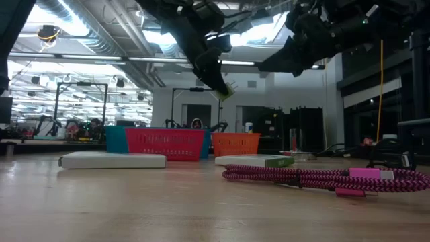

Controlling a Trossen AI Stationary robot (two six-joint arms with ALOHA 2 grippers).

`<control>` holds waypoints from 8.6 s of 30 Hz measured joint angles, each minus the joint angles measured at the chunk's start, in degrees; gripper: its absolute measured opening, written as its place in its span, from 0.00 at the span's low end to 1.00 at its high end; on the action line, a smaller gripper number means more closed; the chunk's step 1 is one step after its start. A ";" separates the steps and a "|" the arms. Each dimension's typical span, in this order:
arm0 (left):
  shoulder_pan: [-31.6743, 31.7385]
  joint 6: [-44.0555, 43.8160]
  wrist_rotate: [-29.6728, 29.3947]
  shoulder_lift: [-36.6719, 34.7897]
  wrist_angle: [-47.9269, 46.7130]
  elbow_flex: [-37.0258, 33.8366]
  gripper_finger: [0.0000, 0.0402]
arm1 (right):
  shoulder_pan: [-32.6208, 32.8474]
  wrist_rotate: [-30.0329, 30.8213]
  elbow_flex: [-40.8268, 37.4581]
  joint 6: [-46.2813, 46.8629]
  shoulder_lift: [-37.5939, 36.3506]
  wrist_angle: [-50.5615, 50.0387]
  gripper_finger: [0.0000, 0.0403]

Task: Pick and place items into bin
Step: Put the green charger adapter into the orange bin, then put the left card reader box into the blue bin

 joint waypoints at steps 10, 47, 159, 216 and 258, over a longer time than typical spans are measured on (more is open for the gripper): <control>-0.17 -0.28 0.69 4.73 2.83 0.07 0.36 | 0.00 0.01 0.01 1.28 0.00 -0.29 0.02; -3.07 2.73 0.13 3.75 3.44 0.00 0.40 | 0.09 0.00 0.02 0.93 0.04 -2.02 0.02; -34.62 -39.43 -7.78 -23.69 3.16 -50.45 0.01 | 18.88 1.25 30.08 27.79 39.87 -3.04 0.15; -34.67 -35.39 -10.98 -23.58 5.17 -50.77 0.00 | 17.42 -0.55 44.79 55.58 56.92 -8.89 0.46; -36.49 -33.83 -12.25 -31.61 6.52 -50.64 0.01 | 16.51 3.47 45.05 48.70 54.42 -6.26 0.08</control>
